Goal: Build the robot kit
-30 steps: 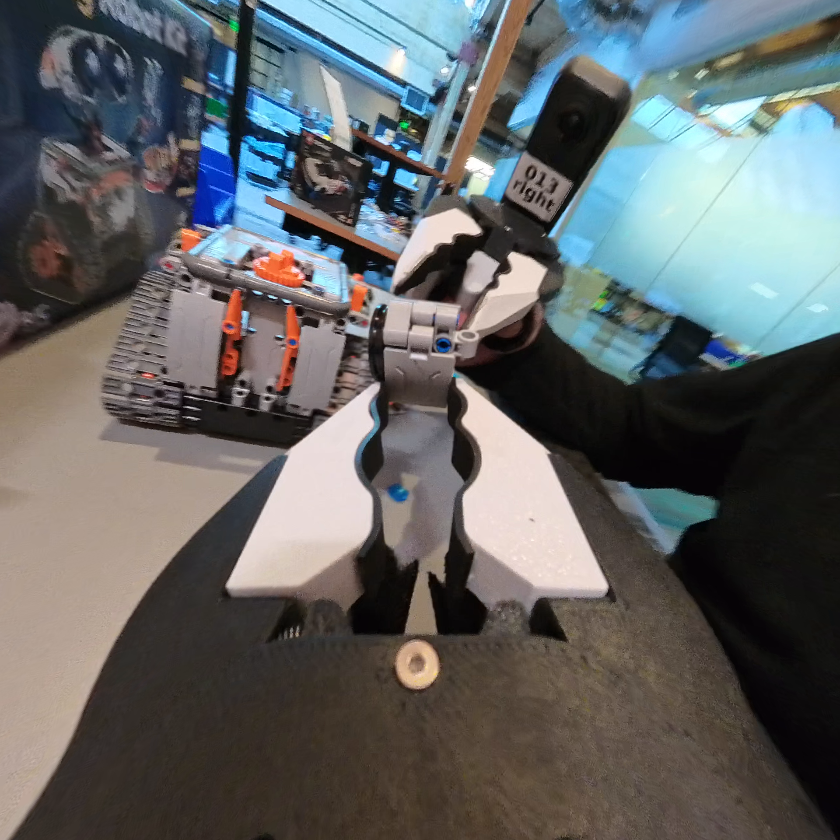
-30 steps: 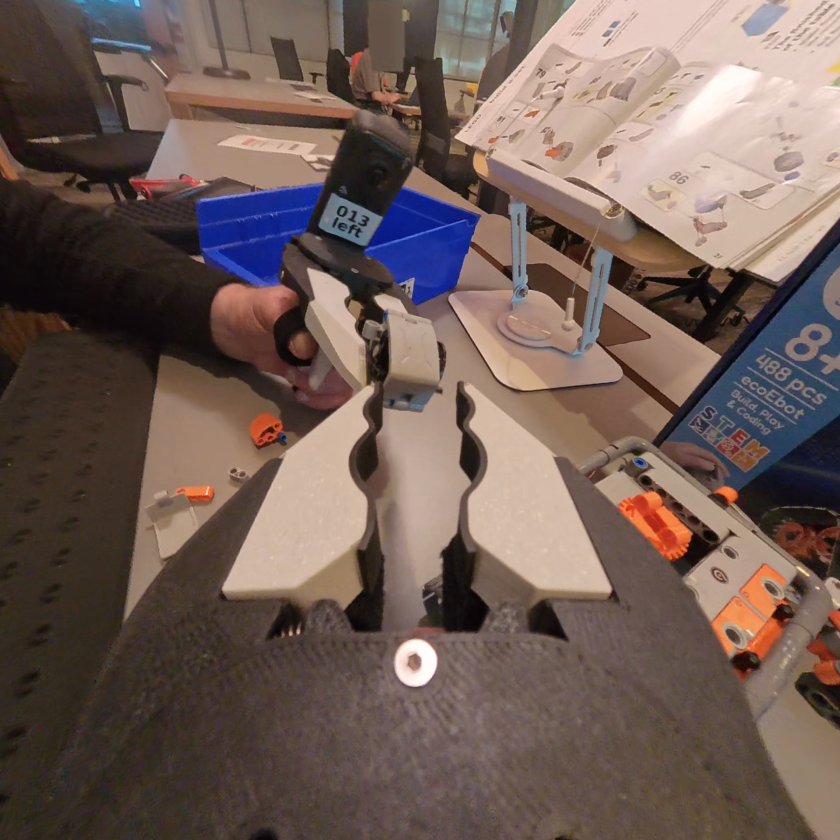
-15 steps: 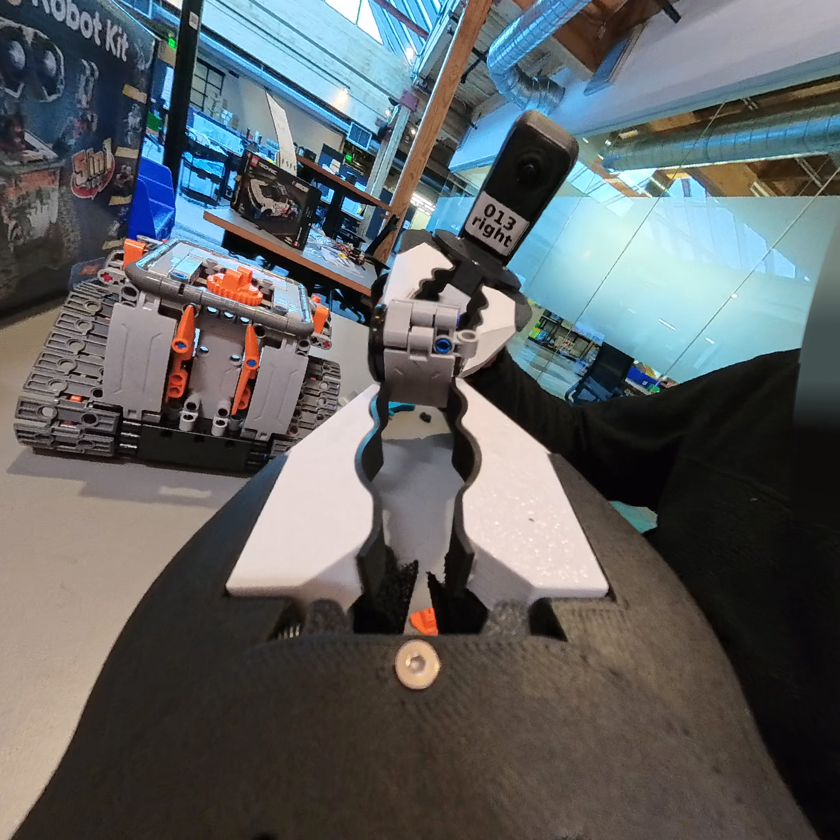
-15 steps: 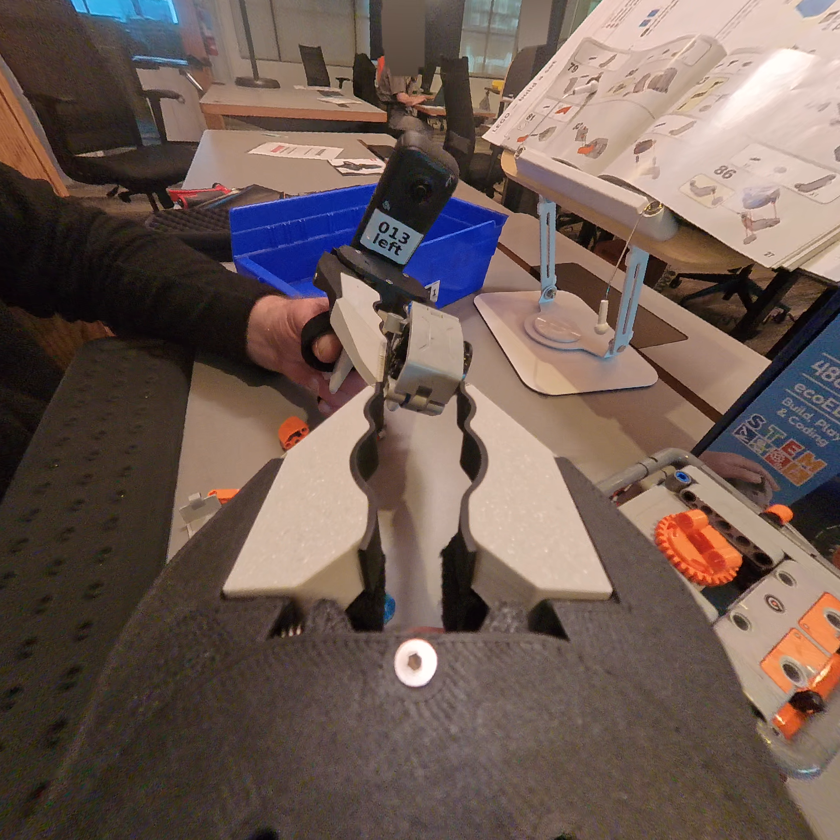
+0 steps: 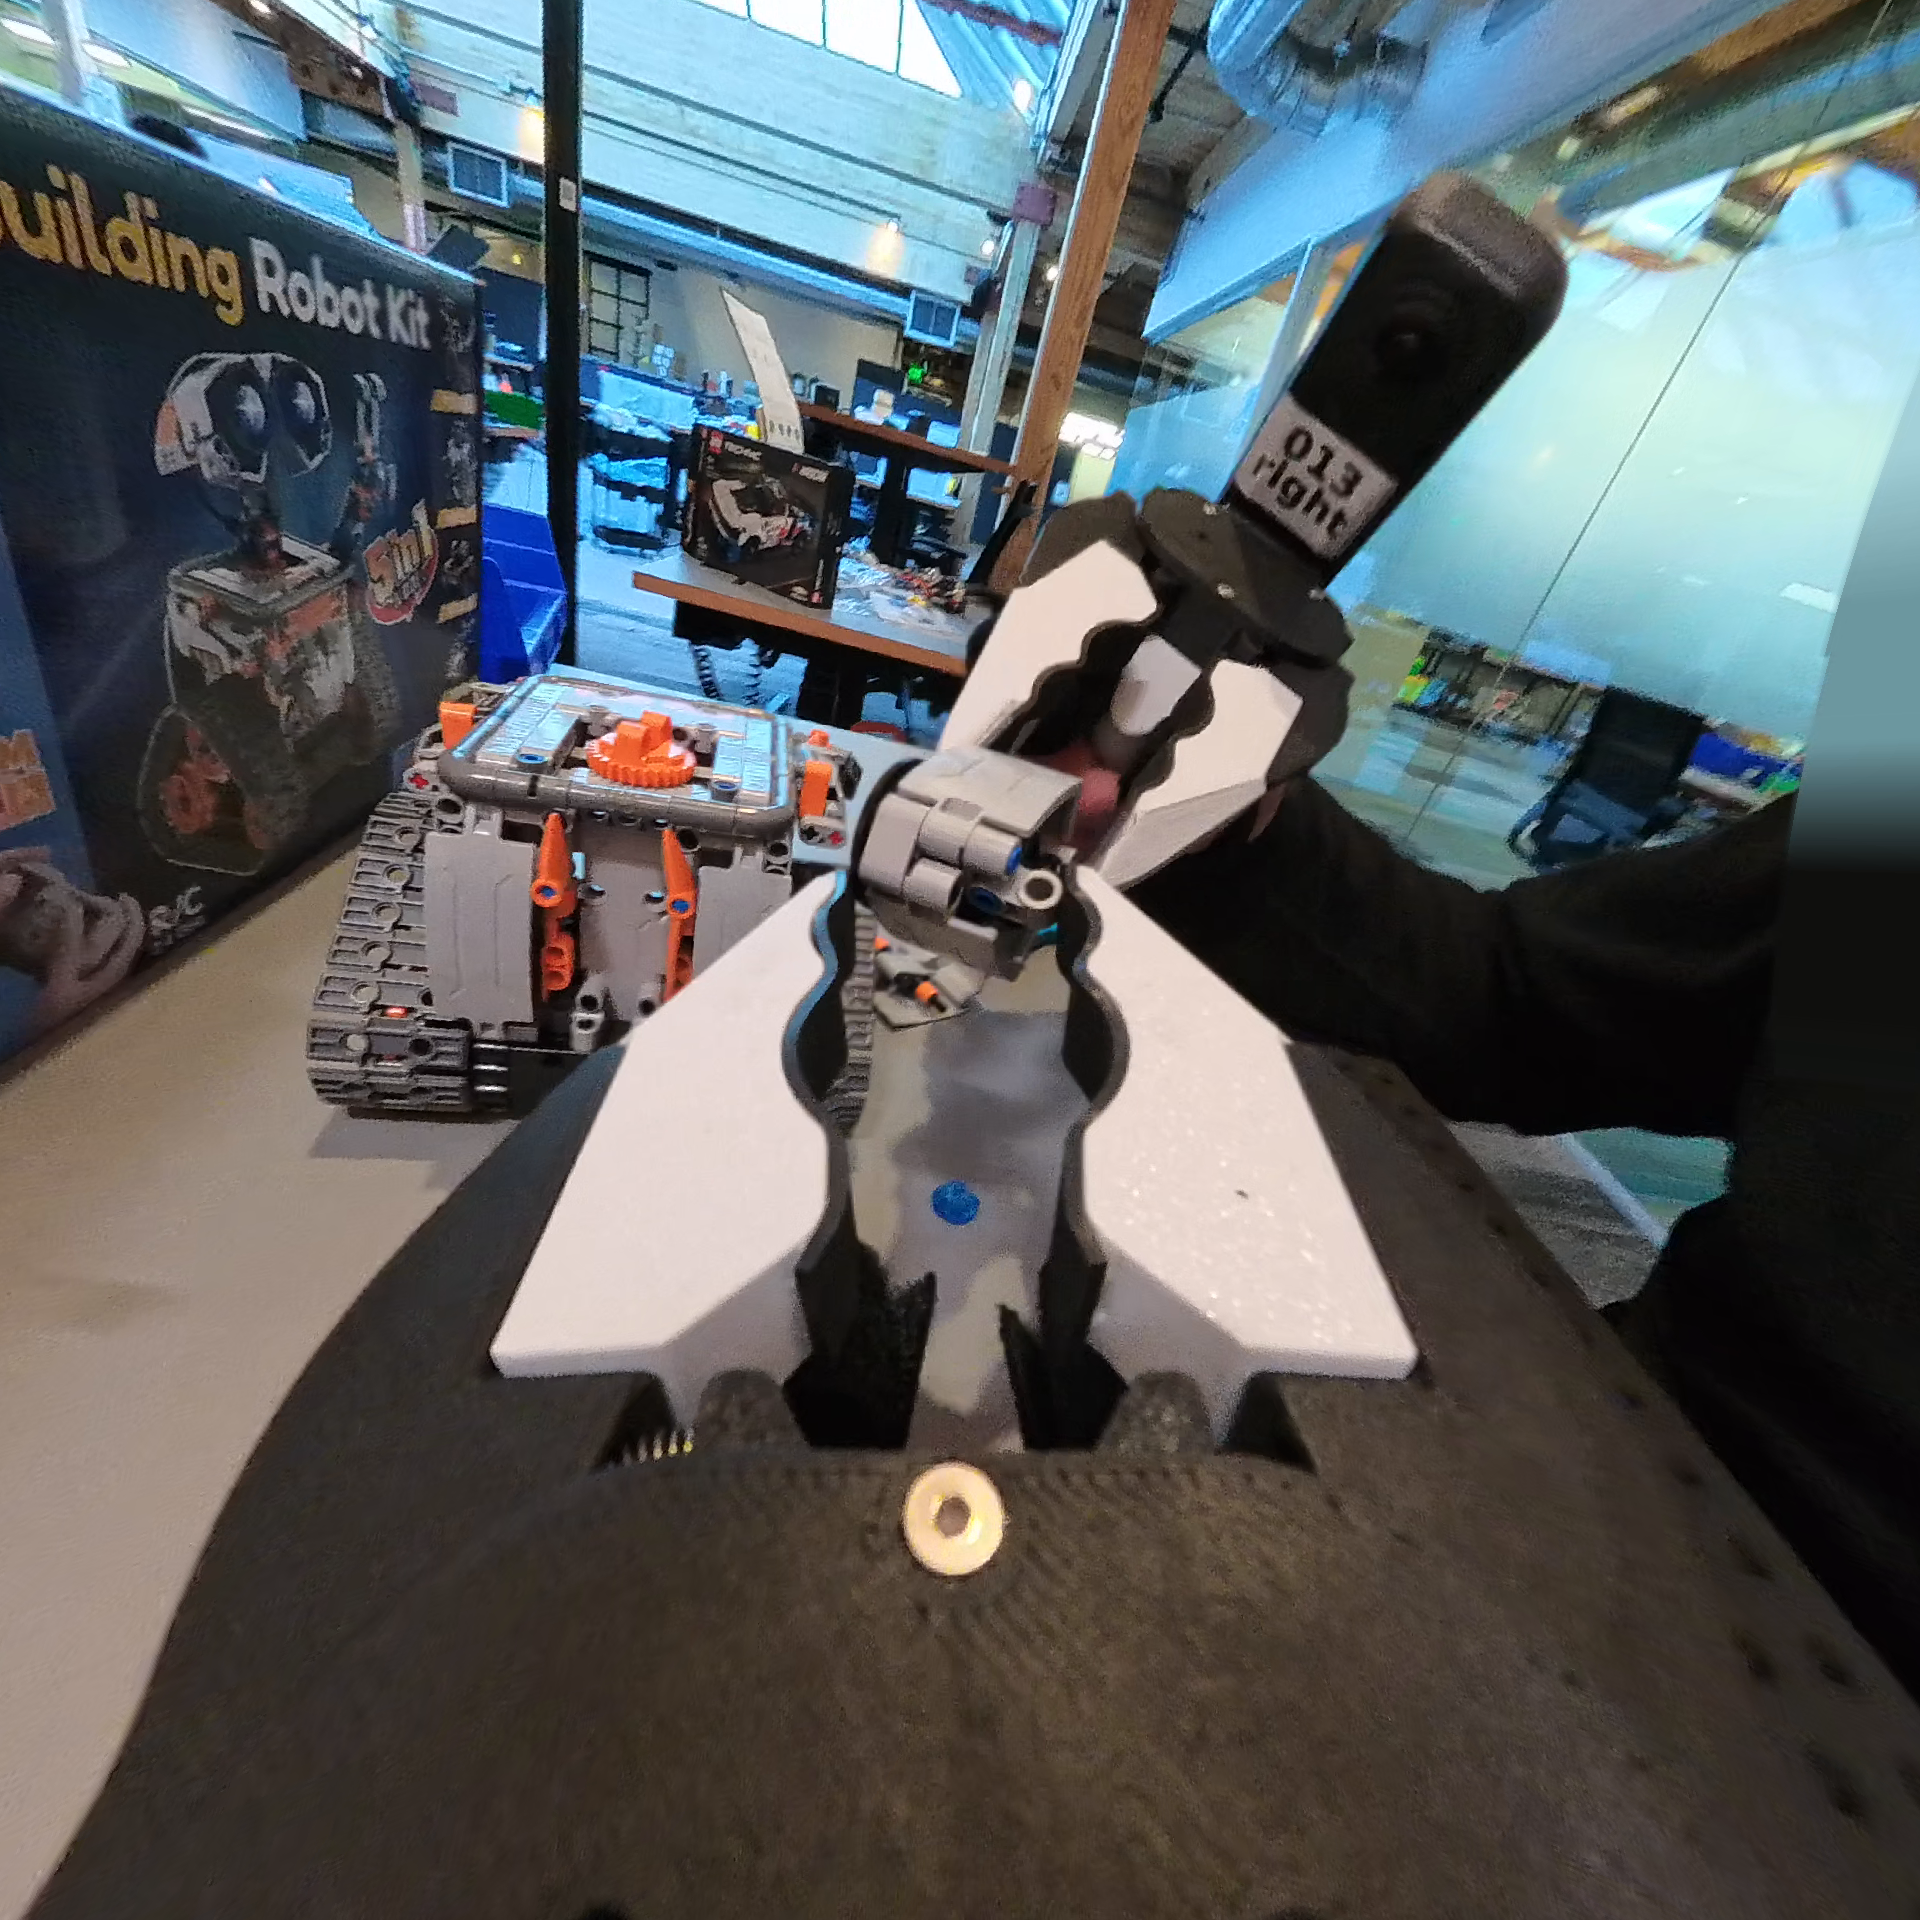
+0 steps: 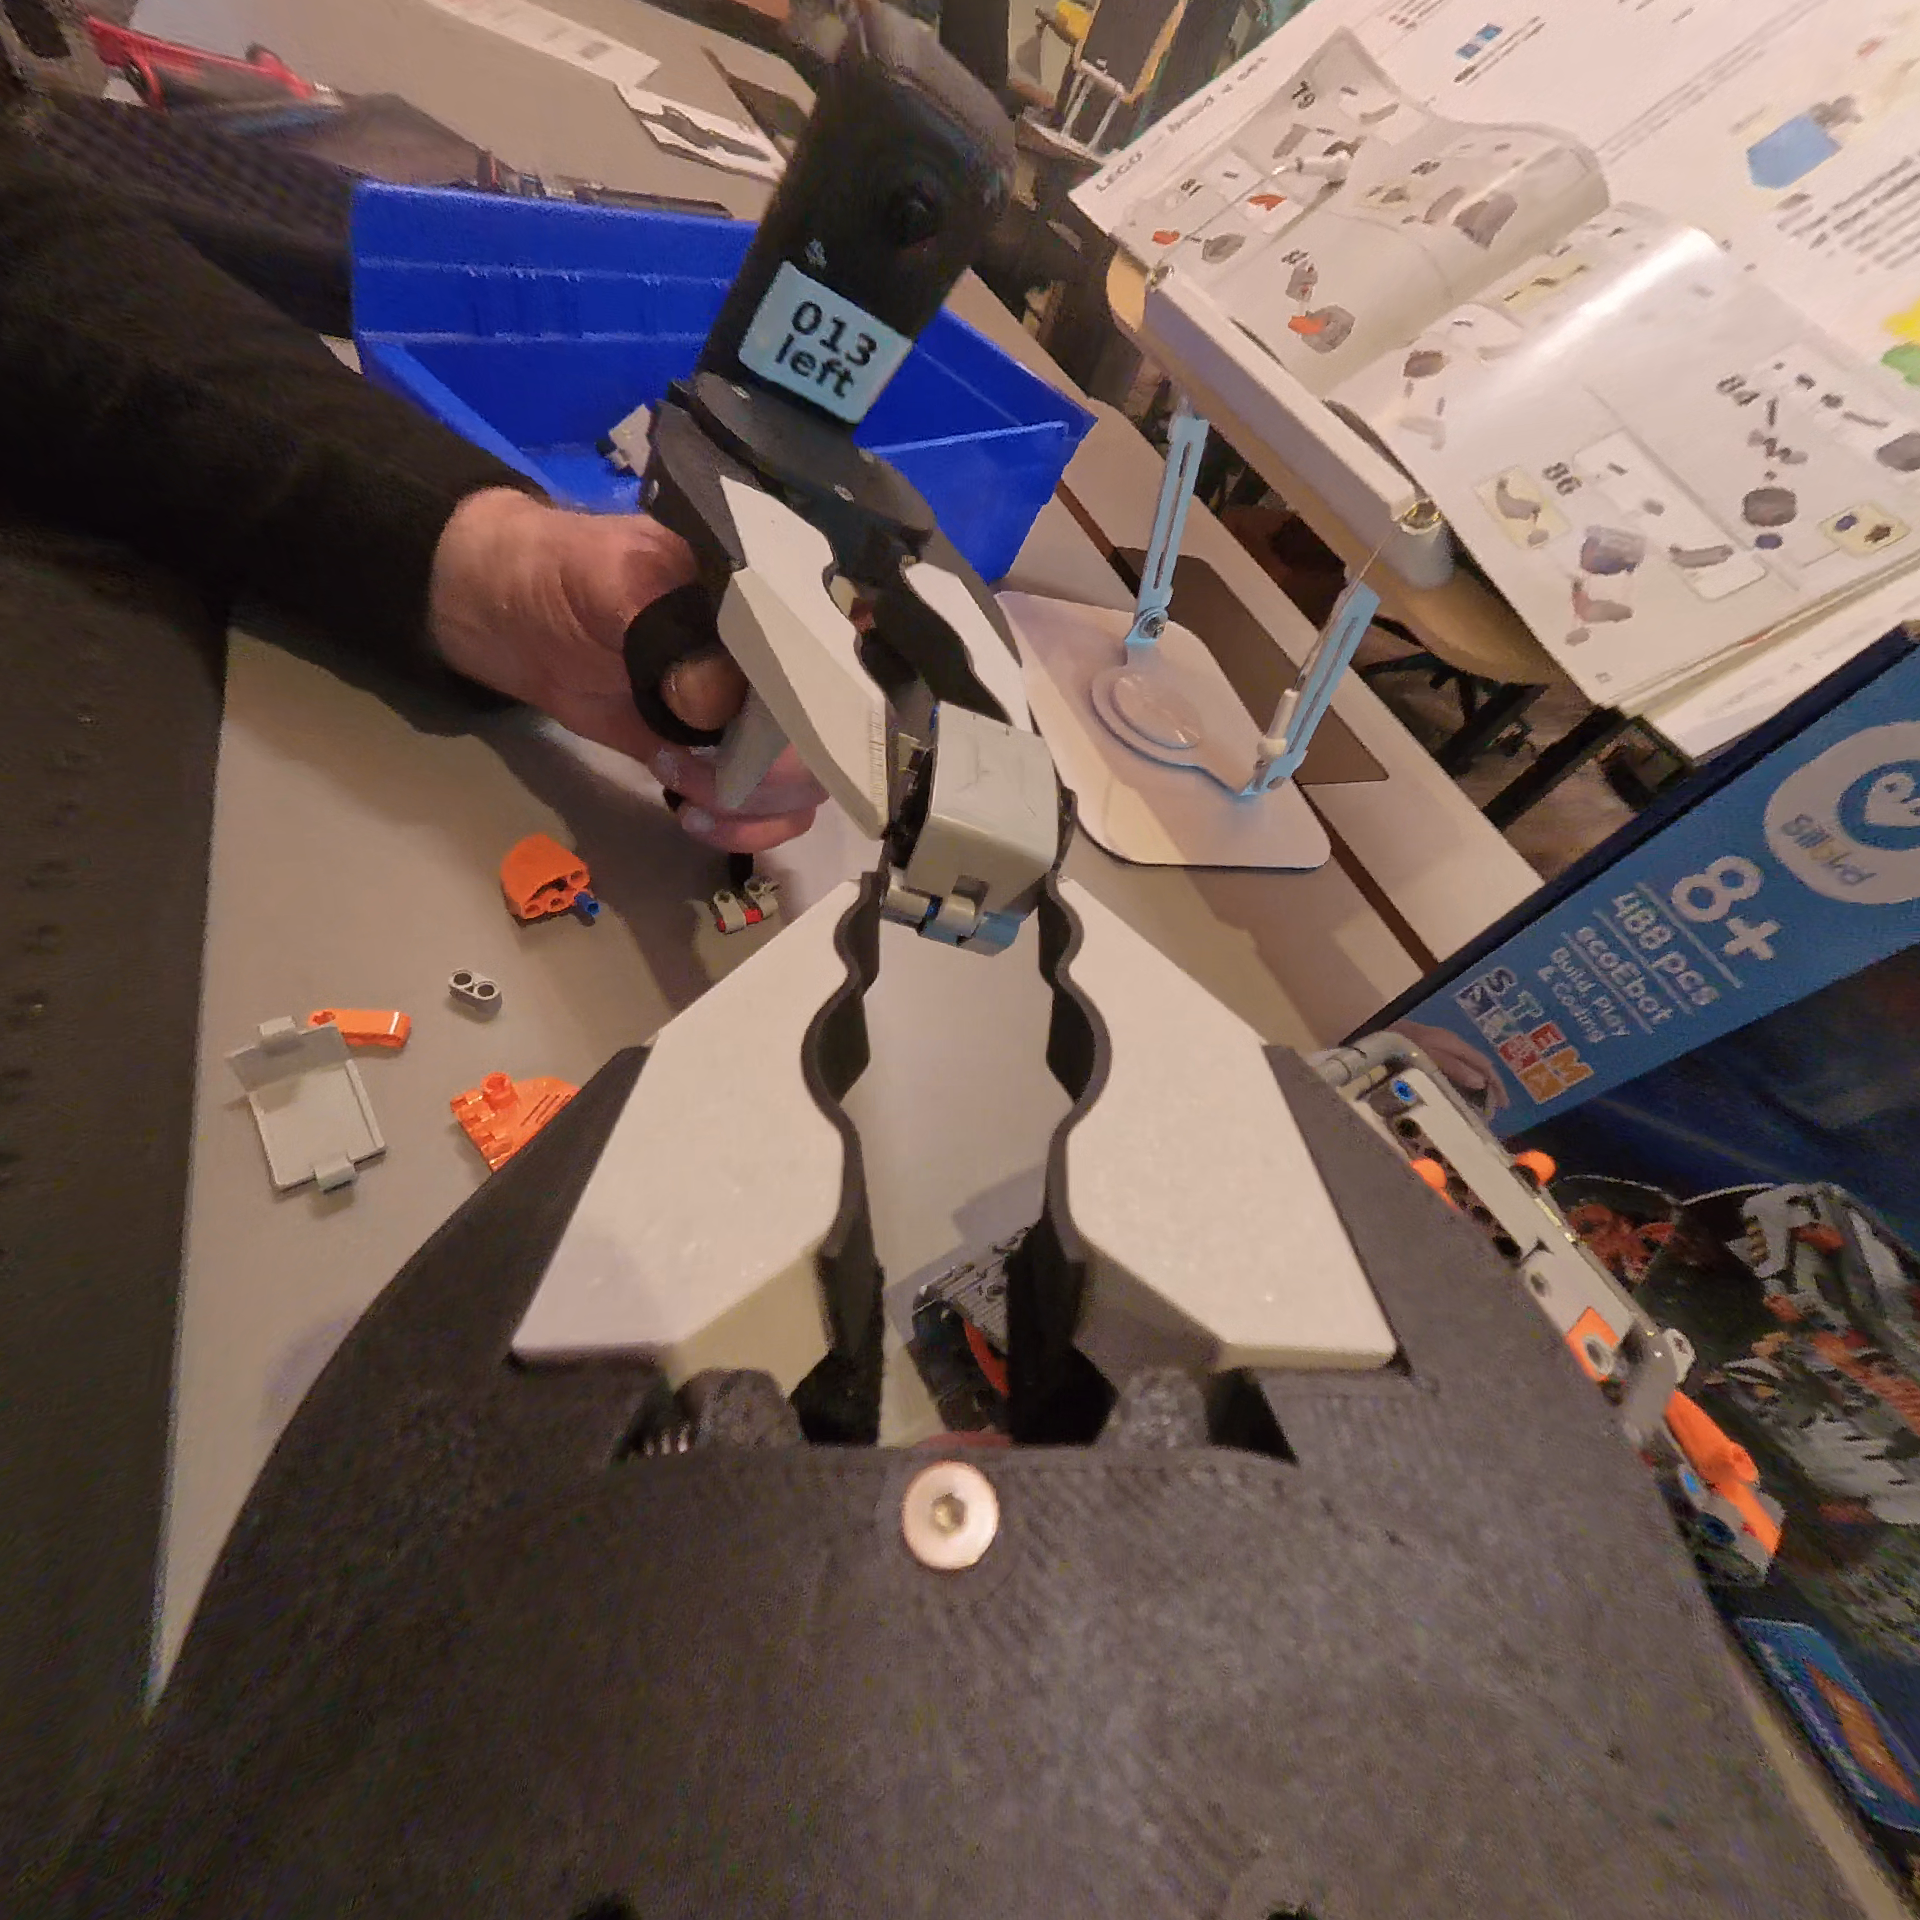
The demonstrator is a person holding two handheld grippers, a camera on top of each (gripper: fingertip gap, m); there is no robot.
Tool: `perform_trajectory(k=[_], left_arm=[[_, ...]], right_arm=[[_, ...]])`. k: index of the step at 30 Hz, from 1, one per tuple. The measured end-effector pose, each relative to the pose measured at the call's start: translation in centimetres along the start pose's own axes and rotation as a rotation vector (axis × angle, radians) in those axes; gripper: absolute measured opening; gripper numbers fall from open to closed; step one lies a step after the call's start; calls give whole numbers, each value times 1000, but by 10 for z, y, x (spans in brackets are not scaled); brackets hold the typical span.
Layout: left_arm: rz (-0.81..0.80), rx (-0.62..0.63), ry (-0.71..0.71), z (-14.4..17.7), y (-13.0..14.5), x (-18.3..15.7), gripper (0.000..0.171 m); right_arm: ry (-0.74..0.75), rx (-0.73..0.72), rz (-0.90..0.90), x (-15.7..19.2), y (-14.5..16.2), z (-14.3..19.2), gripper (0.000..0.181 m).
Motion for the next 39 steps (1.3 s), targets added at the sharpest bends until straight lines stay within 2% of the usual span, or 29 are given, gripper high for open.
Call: perform_trajectory(k=[7,12,17,26,32,39], left_arm=[[190,-159,114,2,-18,-2,35],[228,-208,174,3,-23,-7,35],[234,-223,194,1,-23,-10,35],[190,-221,175,1,-22,-8,35],[144,-185,138,-3,-17,-8,35],[116,-174,122,-3,-17,-7,35]], right_arm=[[-5,-128,-88,-3,-19,8,34],[-23,-145,-112,2,-22,6,39],[-12,-160,-123,3,-25,2,32],[3,-141,-107,3,-23,2,29],[-54,-166,-207,2,-23,3,32],[-15,-121,-139,1,-19,3,28]])
Point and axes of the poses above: each gripper's, where its closed fingertips meet, z back along the fingers, y out of its underside, x = y × z across the jaws, the point moved 1 cm from there along z, back along the fingers, and after that the axes turned 7 degrees about -z, right-handed, at the moved point
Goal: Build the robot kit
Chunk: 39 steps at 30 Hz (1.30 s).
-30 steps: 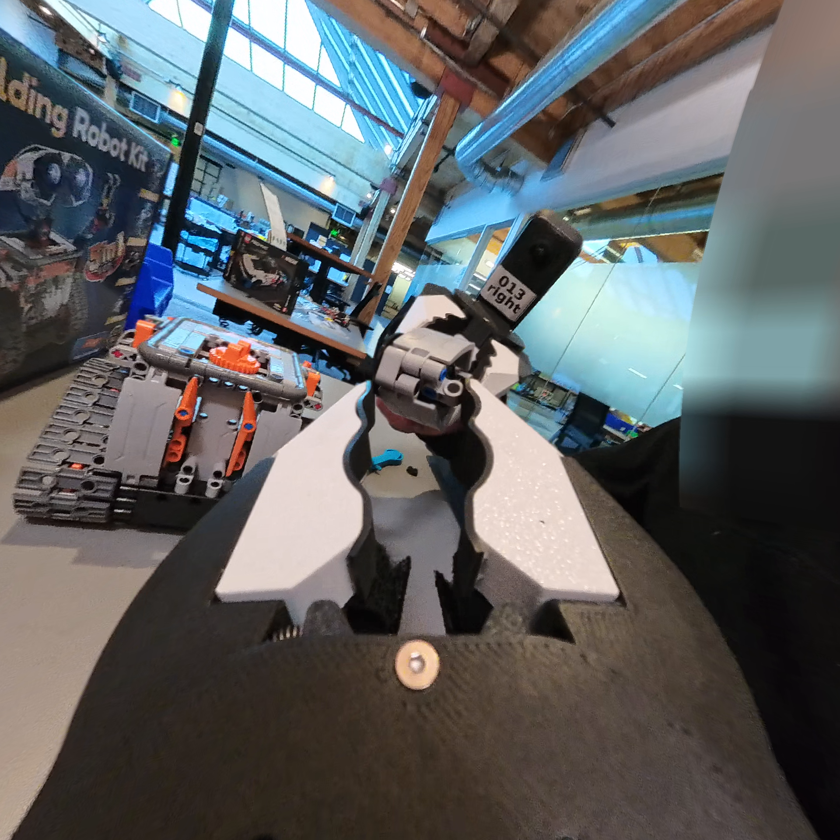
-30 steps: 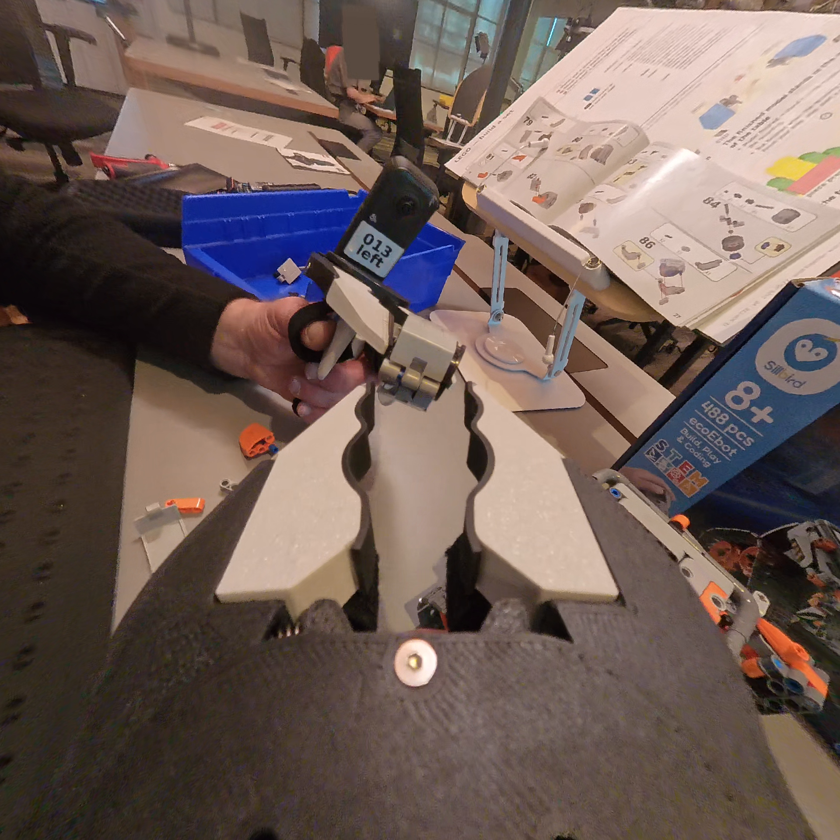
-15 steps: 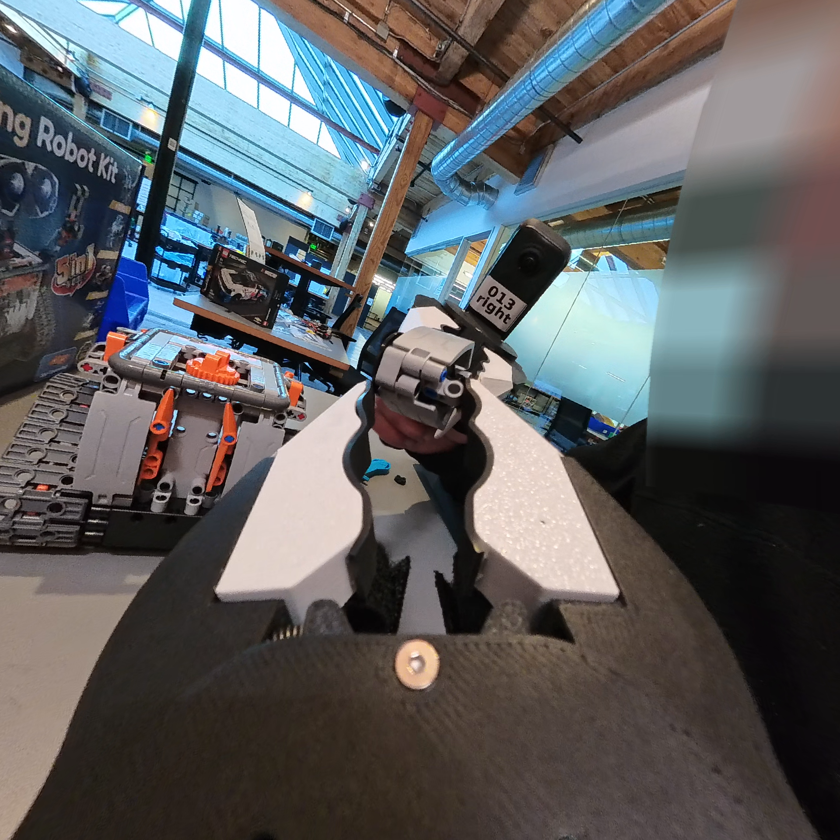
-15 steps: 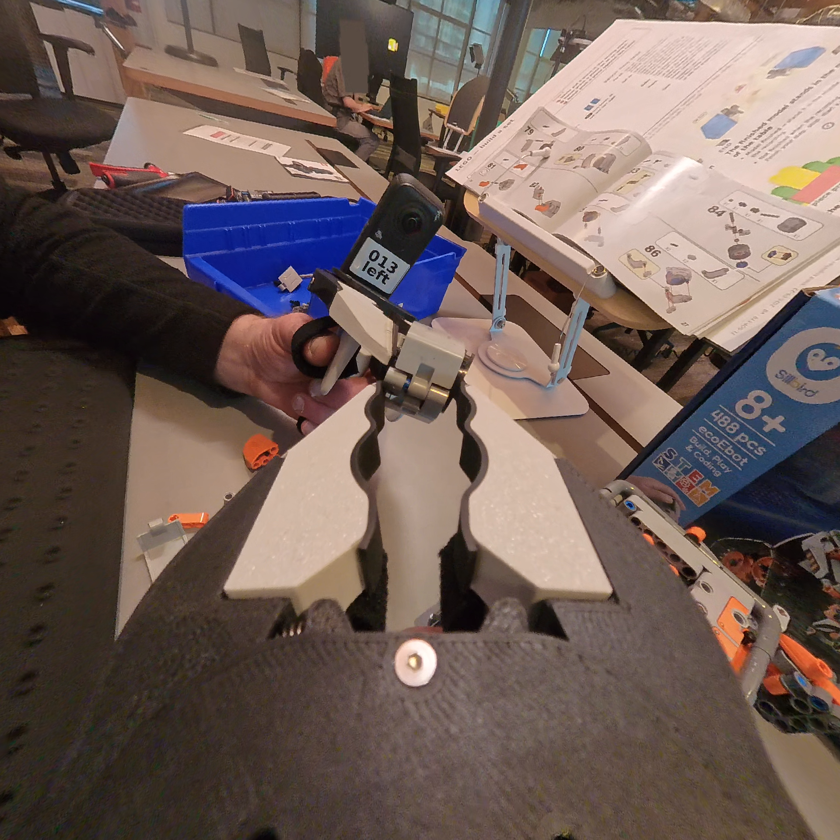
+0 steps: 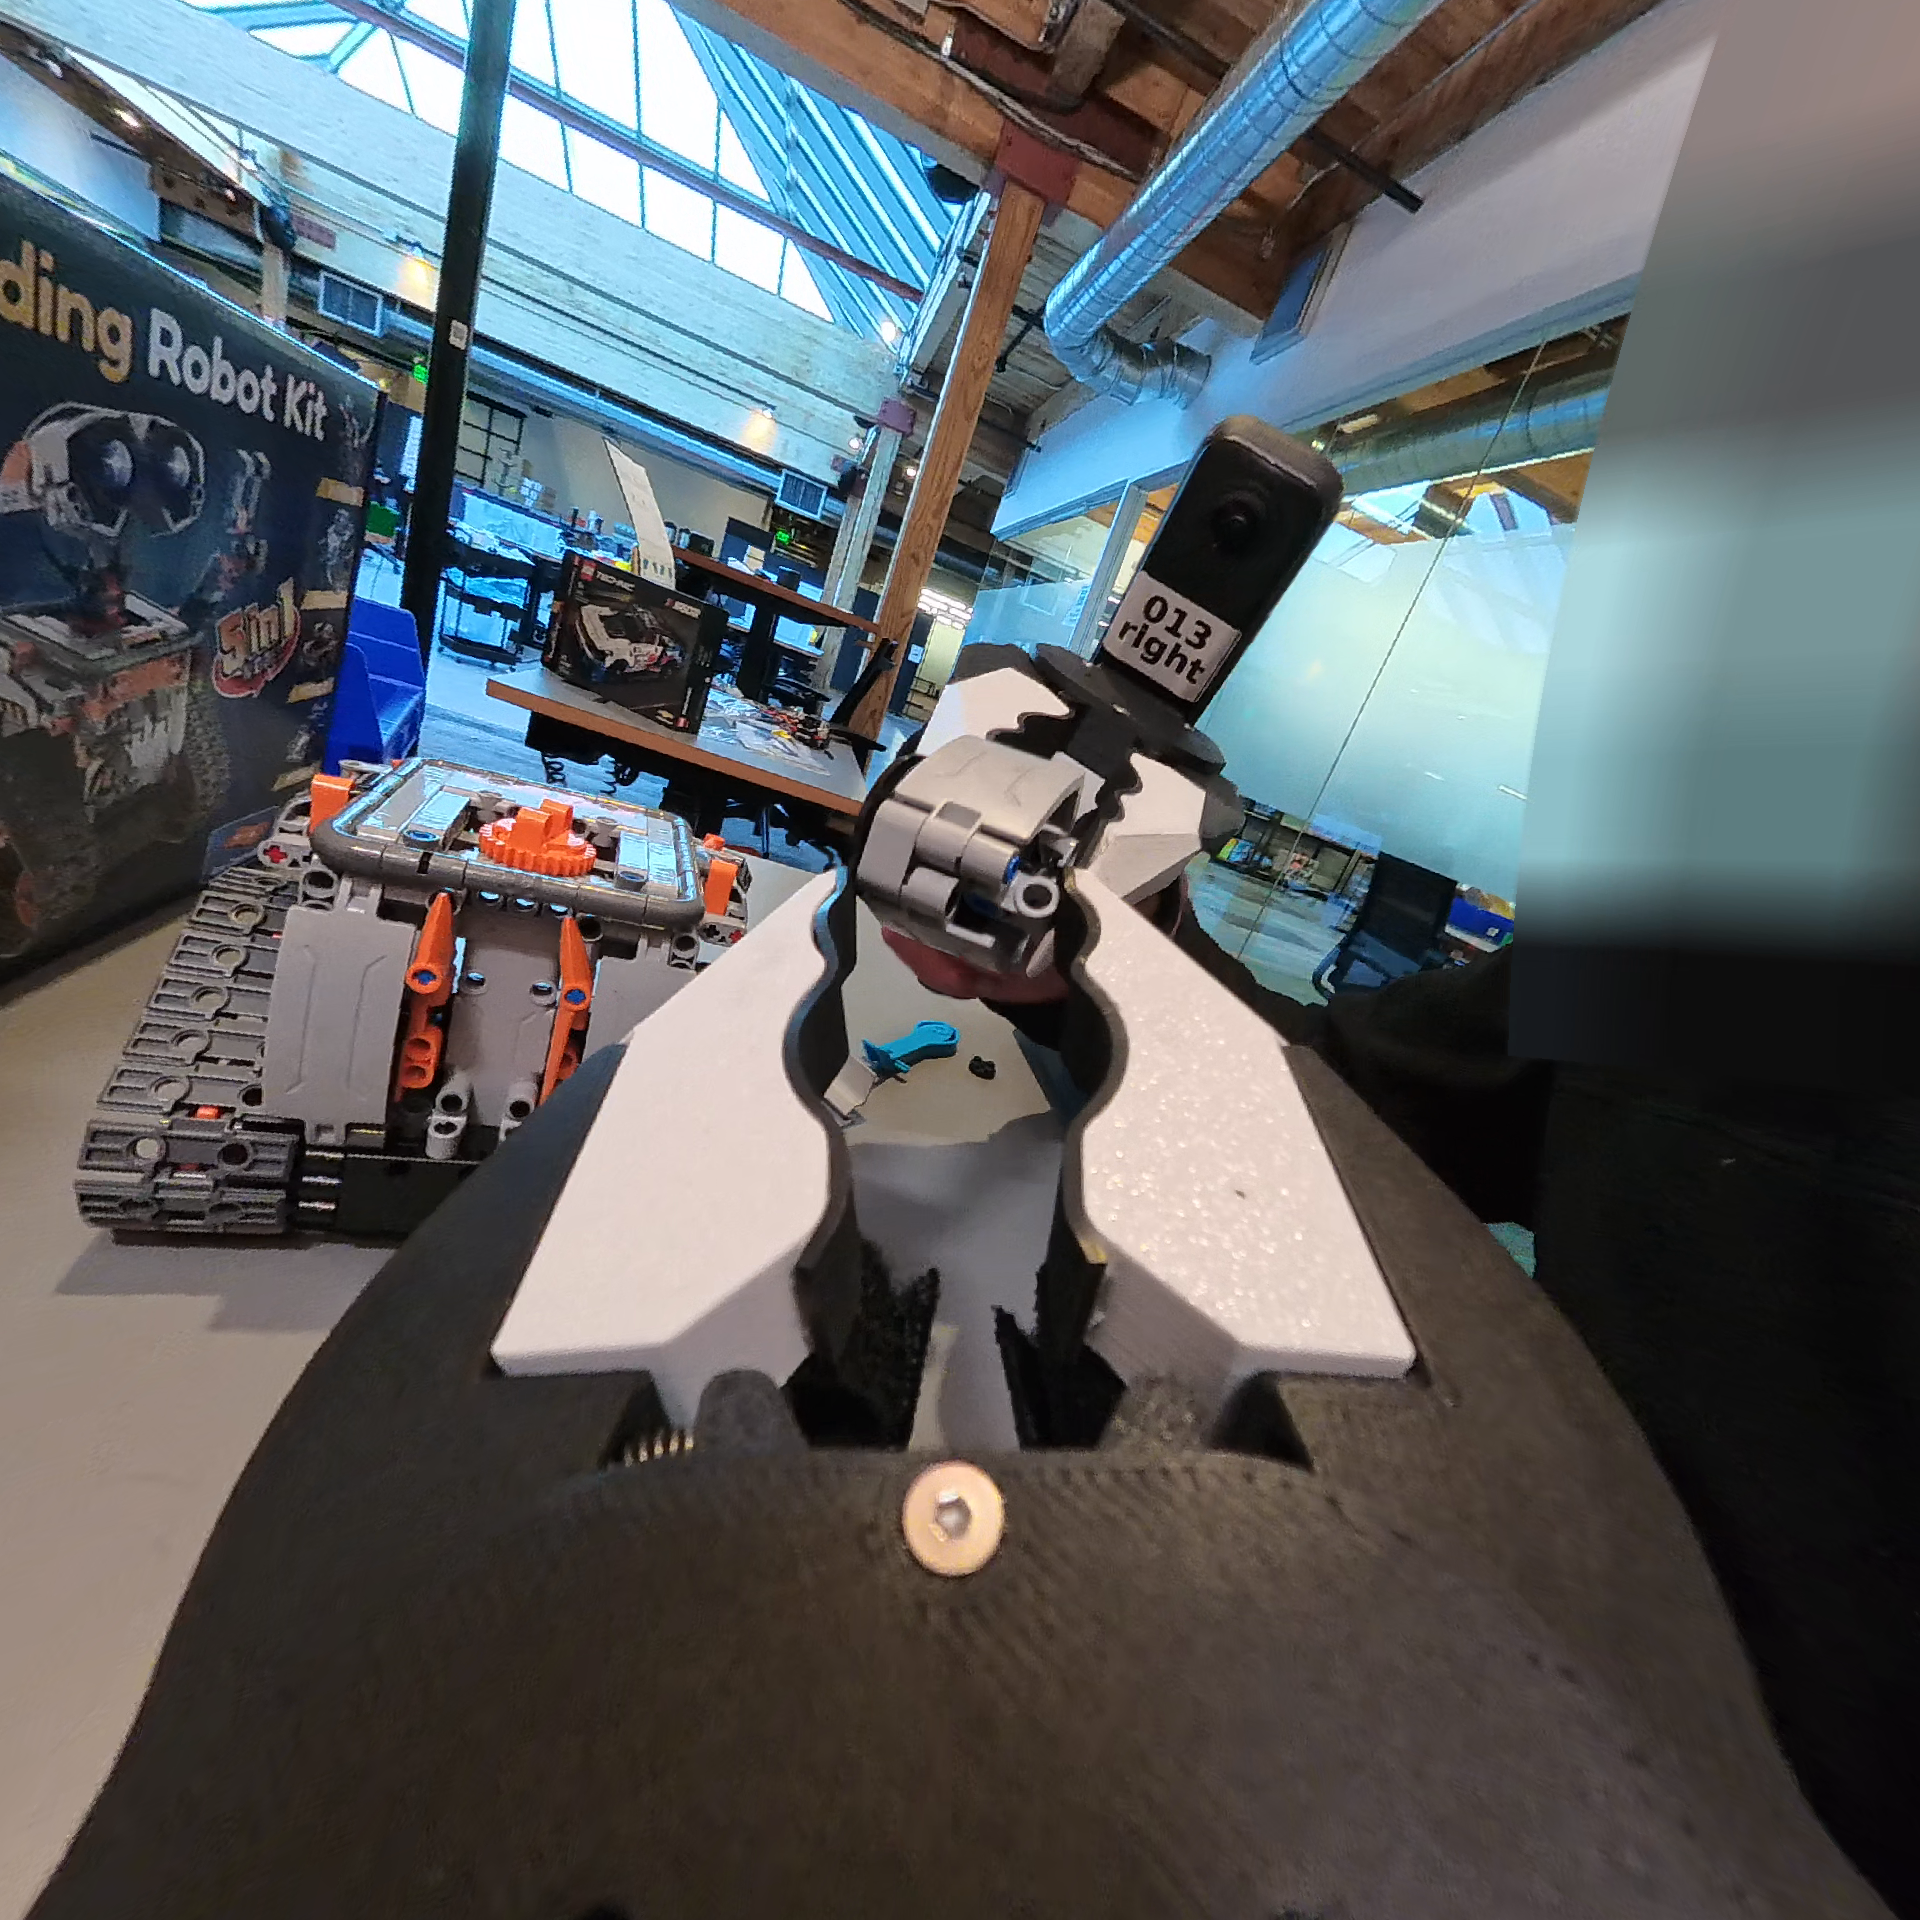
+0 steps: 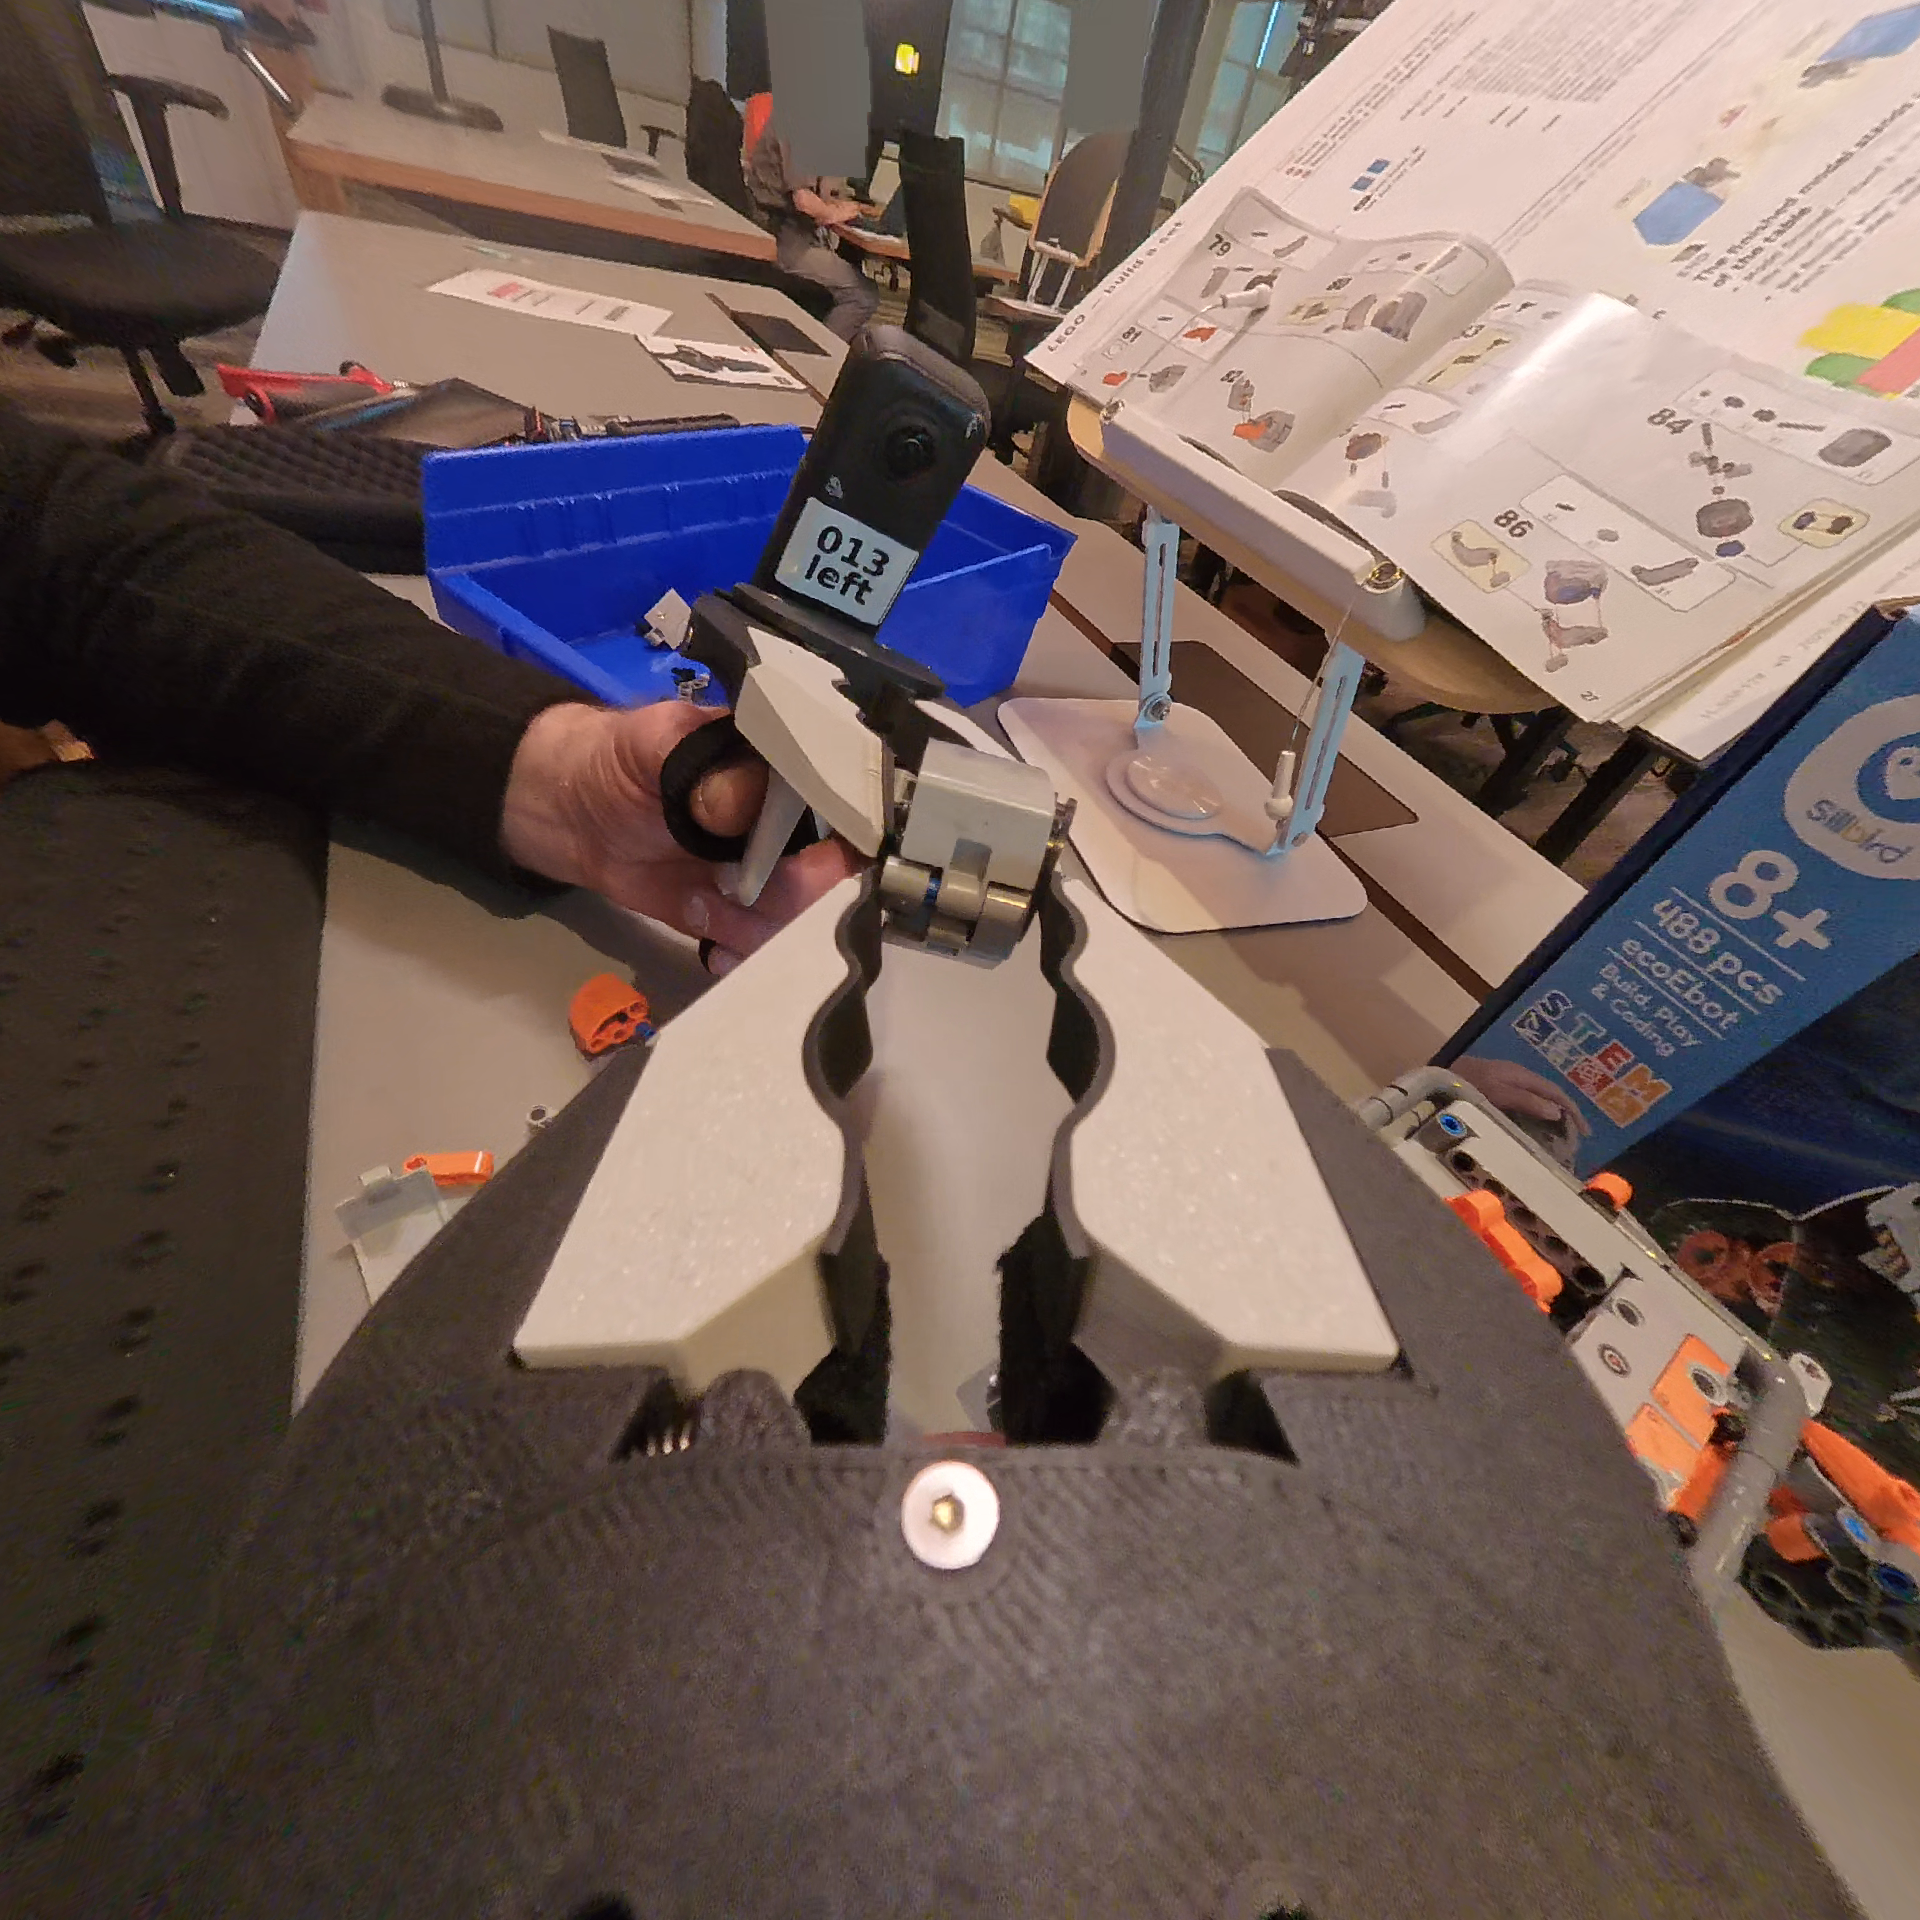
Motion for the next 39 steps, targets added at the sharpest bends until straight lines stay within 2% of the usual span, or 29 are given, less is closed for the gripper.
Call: perform_trajectory(k=[7,12,15,20,23,27,29,34,39], left_arm=[[-19,27,-3,0,4,3,34],[-132,106,-114,1,12,15,35],[-283,178,-199,0,12,19,37],[-648,410,-304,-10,23,23,39],[-794,509,-358,-13,27,25,38],[-841,511,-422,-12,23,28,41],[-863,532,-376,-14,26,23,41],[-1031,625,-380,-15,35,20,31],[-1001,550,-378,-15,26,15,29]], right_arm=[[83,67,129,0,4,-1,26],[227,195,321,-12,15,2,27],[240,235,326,-18,20,6,27],[274,316,423,-21,26,13,28],[272,336,443,-20,28,16,28],[286,384,467,-24,35,16,28],[284,396,480,-23,37,16,28],[247,399,536,-14,39,12,28],[229,282,521,-8,24,11,29]])
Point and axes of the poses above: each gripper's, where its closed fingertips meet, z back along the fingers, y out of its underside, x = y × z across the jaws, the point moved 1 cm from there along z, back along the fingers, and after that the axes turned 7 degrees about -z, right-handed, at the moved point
